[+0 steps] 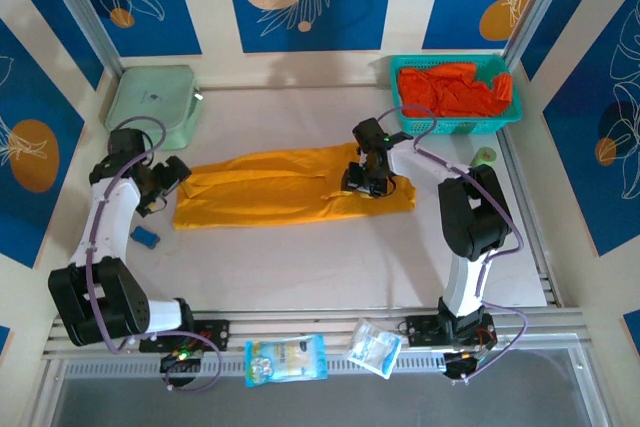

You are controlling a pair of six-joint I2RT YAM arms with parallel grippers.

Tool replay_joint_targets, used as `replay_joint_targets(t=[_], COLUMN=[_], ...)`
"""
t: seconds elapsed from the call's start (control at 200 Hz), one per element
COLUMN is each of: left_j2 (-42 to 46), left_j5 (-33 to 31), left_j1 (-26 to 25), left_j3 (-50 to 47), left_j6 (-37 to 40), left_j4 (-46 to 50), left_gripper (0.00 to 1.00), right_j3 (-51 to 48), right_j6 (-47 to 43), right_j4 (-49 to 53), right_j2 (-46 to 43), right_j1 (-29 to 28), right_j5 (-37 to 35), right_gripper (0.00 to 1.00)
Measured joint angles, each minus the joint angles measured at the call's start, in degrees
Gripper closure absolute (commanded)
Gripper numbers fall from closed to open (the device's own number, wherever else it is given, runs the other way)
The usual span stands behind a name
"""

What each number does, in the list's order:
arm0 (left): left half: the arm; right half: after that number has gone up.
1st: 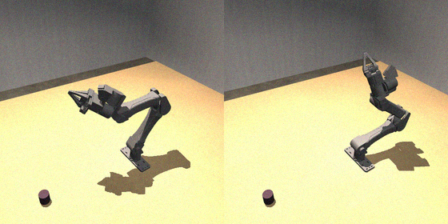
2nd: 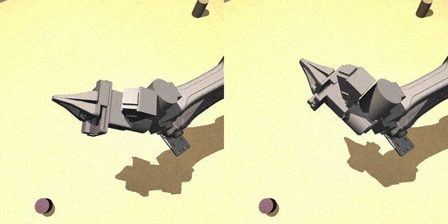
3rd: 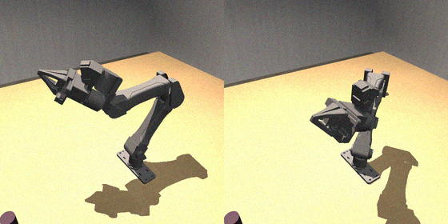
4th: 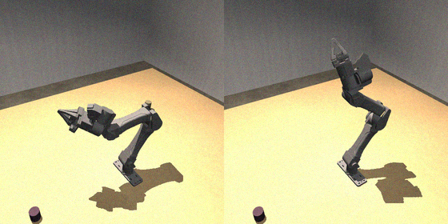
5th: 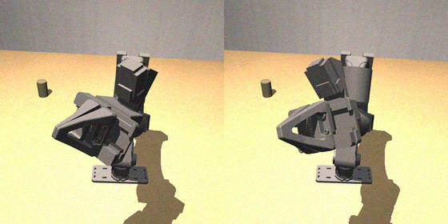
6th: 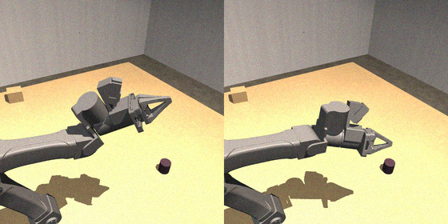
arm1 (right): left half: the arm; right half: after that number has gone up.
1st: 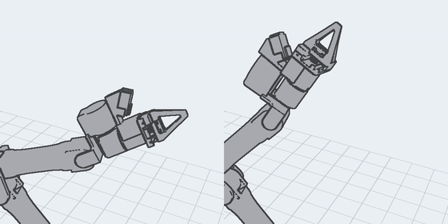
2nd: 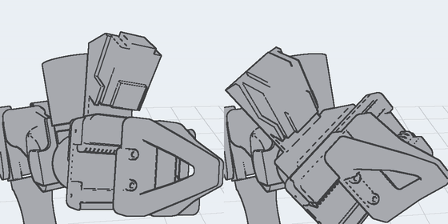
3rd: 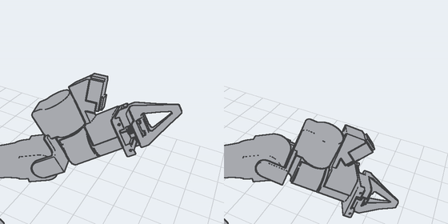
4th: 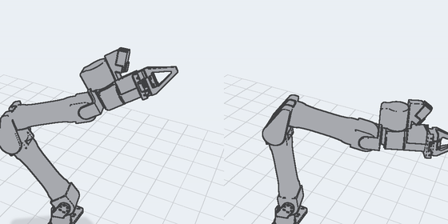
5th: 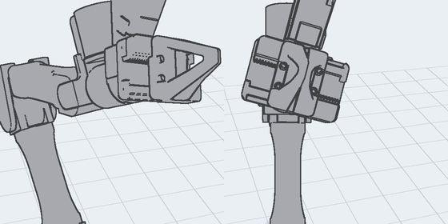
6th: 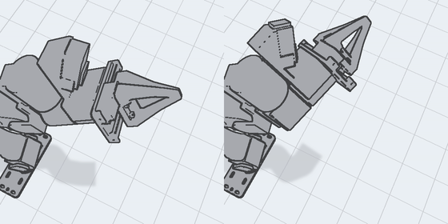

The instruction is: Fold and stack the t-shirts

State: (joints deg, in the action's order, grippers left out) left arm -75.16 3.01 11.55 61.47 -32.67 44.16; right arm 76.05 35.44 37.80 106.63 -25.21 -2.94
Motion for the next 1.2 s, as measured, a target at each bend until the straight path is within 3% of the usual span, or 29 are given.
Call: replay_joint_targets(t=[0.455, 0.805, 1.066, 1.201], left_j2=[1.4, 1.4, 1.4, 1.4], left_j5=[0.2, 0.2, 0.2, 0.2], left_j1=[0.0, 0.0, 0.0, 0.0], left_j3=[0.0, 0.0, 0.0, -0.2], left_j6=[0.3, 0.3, 0.3, 0.3], left_j4=[0.8, 0.8, 0.8, 0.7], left_gripper=[0.00, 0.01, 0.00, 0.01], right_j3=[0.9, 2.9, 13.5, 21.3], right_j6=[2.3, 3.1, 3.1, 3.5], right_j4=[-4.8, -5.9, -6.0, -5.0], right_j2=[5.3, 5.7, 12.3, 18.1], right_j1=[0.3, 0.3, 0.3, 0.2], right_j5=[0.0, 2.0, 5.9, 8.1], right_gripper=[0.58, 0.85, 0.83, 0.73])
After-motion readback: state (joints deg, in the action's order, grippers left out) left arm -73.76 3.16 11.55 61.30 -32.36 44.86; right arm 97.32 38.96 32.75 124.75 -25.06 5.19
